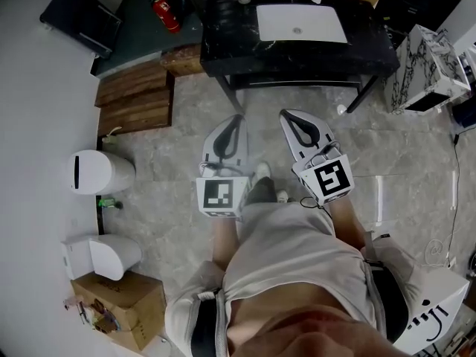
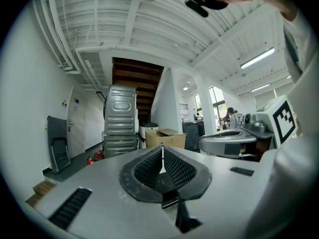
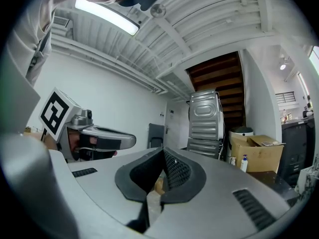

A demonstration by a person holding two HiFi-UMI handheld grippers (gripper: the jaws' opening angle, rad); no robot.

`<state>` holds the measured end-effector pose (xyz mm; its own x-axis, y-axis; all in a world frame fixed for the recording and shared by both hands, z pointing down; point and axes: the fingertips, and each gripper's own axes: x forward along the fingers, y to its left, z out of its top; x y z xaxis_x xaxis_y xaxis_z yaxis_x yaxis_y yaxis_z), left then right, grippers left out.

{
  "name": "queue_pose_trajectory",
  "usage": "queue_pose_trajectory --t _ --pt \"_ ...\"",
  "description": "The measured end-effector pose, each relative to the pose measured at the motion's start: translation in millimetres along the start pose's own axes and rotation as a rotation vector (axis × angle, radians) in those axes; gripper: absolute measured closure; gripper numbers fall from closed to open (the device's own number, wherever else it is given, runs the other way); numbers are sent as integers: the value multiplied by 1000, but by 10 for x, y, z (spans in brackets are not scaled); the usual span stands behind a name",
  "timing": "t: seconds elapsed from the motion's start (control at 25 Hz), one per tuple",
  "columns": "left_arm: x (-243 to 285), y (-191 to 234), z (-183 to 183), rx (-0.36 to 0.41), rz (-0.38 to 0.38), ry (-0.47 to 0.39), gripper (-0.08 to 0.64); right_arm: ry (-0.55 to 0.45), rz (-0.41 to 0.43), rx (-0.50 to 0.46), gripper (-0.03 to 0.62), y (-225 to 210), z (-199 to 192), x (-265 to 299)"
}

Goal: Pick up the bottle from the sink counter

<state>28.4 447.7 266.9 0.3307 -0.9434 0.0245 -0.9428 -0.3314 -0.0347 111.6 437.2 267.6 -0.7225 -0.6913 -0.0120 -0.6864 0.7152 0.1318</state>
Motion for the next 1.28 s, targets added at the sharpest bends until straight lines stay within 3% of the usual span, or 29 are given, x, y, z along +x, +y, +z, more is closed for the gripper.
queue_pose_trajectory --t 0.76,1.28 --pt "693 731 -136 -6 -34 14 558 43 -32 -14 600 -291 -120 943" --pt "1146 1189 -160 -3 -97 9 558 85 -66 -18 600 -422 -258 1529"
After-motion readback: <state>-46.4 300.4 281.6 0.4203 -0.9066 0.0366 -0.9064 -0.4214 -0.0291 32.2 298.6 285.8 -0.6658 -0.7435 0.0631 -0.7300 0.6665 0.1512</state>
